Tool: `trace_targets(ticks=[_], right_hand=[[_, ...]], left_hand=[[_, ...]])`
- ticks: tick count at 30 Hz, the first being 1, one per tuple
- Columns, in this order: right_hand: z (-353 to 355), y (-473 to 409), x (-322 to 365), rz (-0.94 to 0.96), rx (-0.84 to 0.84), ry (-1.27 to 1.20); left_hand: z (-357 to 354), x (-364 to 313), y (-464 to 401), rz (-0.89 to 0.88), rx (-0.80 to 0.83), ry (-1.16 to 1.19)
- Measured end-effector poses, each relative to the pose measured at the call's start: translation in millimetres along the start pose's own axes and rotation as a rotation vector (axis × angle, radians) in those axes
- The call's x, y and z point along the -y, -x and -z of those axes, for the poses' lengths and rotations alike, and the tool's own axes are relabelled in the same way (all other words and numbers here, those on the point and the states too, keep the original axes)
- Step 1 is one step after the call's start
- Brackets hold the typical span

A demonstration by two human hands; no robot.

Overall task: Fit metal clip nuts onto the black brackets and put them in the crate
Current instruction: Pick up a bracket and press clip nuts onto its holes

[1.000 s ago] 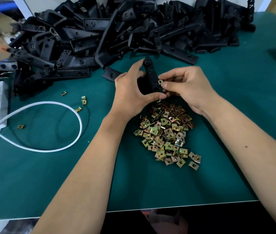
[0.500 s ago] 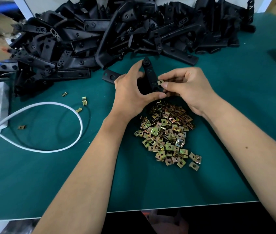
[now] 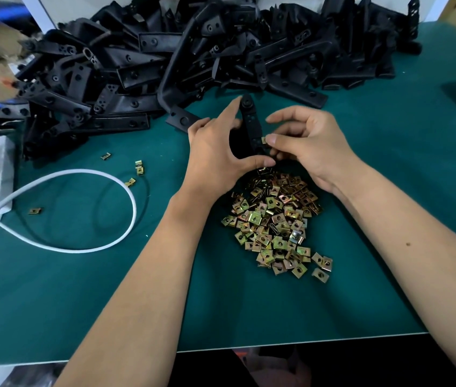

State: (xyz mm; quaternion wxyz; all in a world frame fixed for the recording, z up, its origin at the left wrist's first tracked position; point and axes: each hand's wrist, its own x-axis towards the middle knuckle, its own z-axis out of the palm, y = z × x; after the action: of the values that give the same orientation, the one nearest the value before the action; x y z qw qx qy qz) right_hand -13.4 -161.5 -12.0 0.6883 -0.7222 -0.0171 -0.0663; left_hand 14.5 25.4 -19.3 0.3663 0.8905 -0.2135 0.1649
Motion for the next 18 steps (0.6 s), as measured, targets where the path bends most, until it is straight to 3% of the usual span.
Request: trace_targets(ticks=[18], right_hand=[[-0.5,2.4,0.9,0.042,0.075,0.013]], left_hand=[[-4.7,-4.9,-1.6,-0.069,0.047,-0.086]])
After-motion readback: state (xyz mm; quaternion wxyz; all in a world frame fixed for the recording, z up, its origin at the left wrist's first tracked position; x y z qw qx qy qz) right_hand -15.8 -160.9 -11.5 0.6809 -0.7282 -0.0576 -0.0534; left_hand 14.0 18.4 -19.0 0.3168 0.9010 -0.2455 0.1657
